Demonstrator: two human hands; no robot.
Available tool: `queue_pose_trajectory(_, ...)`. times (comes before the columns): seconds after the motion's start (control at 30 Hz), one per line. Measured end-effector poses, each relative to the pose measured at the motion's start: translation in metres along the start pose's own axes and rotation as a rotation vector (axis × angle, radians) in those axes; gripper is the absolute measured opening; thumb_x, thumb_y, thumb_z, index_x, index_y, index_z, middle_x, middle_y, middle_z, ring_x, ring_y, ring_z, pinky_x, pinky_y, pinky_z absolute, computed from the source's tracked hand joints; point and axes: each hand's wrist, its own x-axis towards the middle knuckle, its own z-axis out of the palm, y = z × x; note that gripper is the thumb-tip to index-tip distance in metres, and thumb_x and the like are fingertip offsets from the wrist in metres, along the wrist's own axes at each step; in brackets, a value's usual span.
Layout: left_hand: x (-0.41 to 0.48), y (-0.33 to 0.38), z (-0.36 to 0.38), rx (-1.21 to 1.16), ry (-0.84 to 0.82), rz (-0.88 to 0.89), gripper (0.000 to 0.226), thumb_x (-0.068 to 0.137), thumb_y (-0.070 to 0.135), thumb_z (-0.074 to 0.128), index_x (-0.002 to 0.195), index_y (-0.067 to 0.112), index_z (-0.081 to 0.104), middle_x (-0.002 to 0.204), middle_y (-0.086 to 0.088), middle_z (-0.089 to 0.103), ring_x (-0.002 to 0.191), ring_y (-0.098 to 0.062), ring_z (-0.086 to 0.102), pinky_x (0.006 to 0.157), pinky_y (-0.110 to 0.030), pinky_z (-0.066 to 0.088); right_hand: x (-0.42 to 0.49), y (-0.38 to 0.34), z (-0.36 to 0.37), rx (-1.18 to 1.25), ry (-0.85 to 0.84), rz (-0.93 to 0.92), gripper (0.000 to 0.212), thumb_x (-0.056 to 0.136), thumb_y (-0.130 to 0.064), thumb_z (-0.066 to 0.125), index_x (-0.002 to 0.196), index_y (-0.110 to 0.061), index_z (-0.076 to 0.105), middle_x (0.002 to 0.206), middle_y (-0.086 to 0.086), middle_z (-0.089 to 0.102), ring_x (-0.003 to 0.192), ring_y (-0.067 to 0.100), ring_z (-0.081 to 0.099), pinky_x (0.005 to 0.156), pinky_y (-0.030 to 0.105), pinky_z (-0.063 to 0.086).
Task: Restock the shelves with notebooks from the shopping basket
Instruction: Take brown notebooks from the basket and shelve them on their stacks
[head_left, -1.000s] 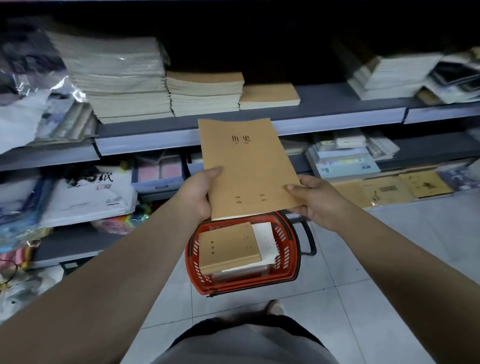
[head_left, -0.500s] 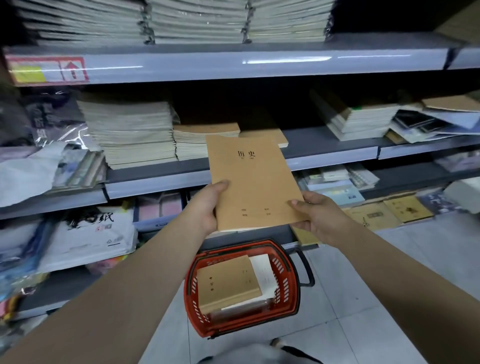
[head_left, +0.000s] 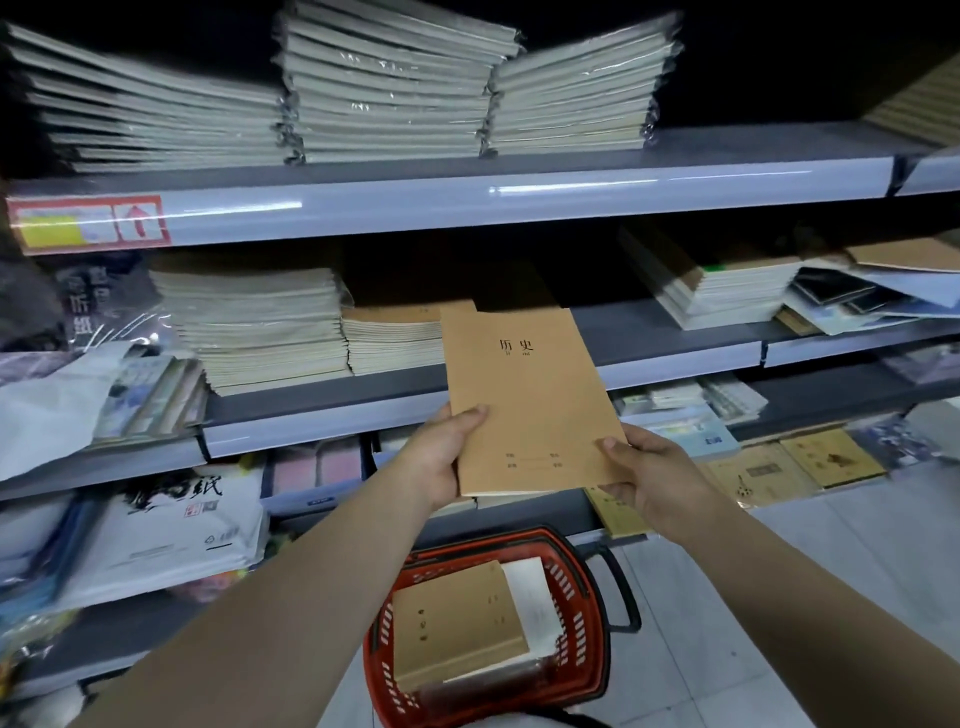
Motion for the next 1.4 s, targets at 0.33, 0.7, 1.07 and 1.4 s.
queue_pose_trajectory(0.33,0.051,0.006,0.039,-0.031,0.005,-0.029,0.025,0.096,0.019,0.059,0.121,0.017,0.059,0.111,-0.011,0.071,0.102,-0.028,0.067,0.076,-0.043,0.057,0.058,-0.024,-0.031,0.034,0.014,0.016,0.024,0.098,-0.004,0.050,0.117,-0.010,0.063,0.106,0.005,0.068,0.092,0.018,0.064,0.062,0.028,0.054)
queue_pose_trajectory(0.7,0.091,0.004,0.061,-0.038,0.094,-0.093,0.028,0.096,0.030,0.057,0.120,0.015,0.059,0.104,-0.009,0.074,0.097,-0.027,0.070,0.070,-0.039,0.058,0.127,-0.025,-0.051,0.029,0.003,0.126,0.018,0.096,-0.006,0.054,0.105,-0.015,0.067,0.106,0.005,0.069,0.099,0.022,0.064,0.069,0.031,0.055)
queue_pose_trajectory(1.07,0.092,0.001,0.050,0.086,0.013,-0.231,0.030,0.099,0.040,0.050,0.122,0.022,0.055,0.108,-0.004,0.073,0.096,-0.020,0.072,0.070,-0.033,0.058,0.163,-0.030,-0.034,0.267,-0.027,0.264,0.013,0.097,-0.016,0.055,0.102,-0.009,0.065,0.089,0.004,0.076,0.078,0.014,0.073,0.054,0.024,0.056)
queue_pose_trajectory(1.4,0.114,0.024,0.053,-0.034,0.144,-0.156,0.022,0.101,0.035,0.048,0.113,0.019,0.056,0.094,-0.008,0.076,0.085,-0.021,0.074,0.062,-0.030,0.060,0.173,-0.034,-0.015,-0.097,-0.030,0.331,0.019,0.098,-0.027,0.053,0.097,-0.010,0.062,0.058,0.002,0.067,0.044,0.008,0.056,0.038,0.017,0.039)
